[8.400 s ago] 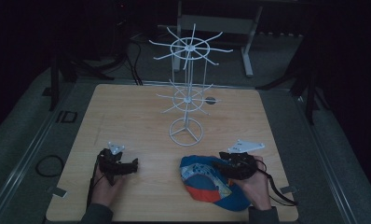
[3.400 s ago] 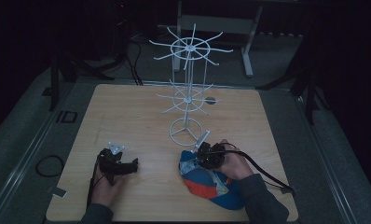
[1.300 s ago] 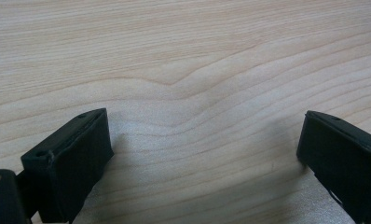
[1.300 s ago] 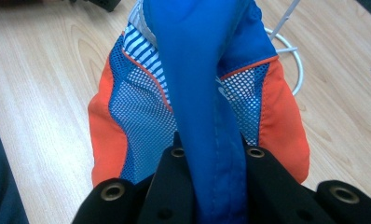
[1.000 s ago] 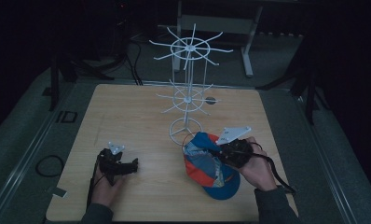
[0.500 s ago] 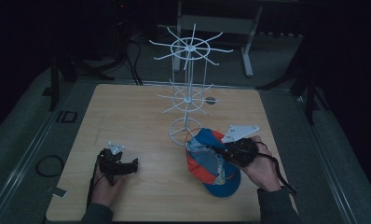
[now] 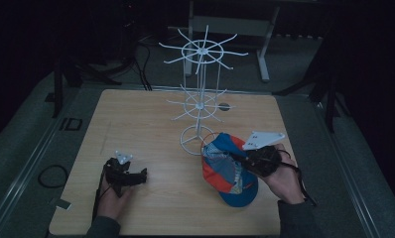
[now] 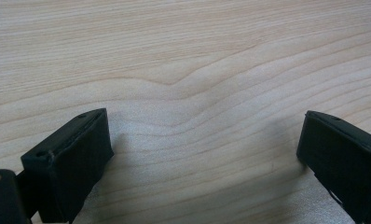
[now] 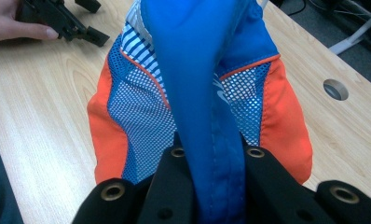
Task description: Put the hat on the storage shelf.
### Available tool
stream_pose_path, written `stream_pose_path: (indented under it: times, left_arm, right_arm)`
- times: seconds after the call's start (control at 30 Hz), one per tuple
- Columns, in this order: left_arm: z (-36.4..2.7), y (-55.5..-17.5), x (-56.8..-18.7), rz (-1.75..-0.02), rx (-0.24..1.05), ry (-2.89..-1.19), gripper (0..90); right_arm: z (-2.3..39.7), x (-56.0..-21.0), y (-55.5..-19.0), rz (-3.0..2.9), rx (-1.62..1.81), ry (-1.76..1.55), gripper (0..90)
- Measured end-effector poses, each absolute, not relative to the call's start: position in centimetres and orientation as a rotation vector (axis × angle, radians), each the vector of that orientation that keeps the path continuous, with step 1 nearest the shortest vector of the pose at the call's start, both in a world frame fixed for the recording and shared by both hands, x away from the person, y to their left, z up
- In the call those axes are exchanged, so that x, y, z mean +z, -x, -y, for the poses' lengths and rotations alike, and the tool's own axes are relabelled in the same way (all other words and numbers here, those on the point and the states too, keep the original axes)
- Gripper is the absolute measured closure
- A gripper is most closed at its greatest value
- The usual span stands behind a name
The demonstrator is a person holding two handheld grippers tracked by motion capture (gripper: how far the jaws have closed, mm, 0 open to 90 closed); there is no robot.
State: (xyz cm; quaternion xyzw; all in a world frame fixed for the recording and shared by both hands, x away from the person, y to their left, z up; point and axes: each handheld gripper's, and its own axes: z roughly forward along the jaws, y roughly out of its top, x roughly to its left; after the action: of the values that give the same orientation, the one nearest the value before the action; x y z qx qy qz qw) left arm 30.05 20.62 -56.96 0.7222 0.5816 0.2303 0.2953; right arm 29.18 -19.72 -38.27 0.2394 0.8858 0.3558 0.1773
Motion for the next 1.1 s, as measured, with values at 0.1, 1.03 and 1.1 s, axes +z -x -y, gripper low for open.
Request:
stream_pose_path:
  times: [0.1, 1.03, 1.1]
  left_arm:
    - [-20.6, -30.1, -57.0, -1.547, 0.613, -1.921, 3.4]
    - [-20.6, -30.1, -57.0, -1.550, 0.611, -1.918, 3.4]
    - [-20.6, -30.1, -57.0, -1.549, 0.612, -1.918, 3.4]
  right_arm:
    - [20.0, -38.1, -29.1, -2.498, 1.012, -0.680, 88.2]
    - [22.3, -36.8, -28.4, -2.397, 1.082, -0.735, 88.3]
    - [22.4, -36.7, -28.3, -2.389, 1.087, -0.735, 88.3]
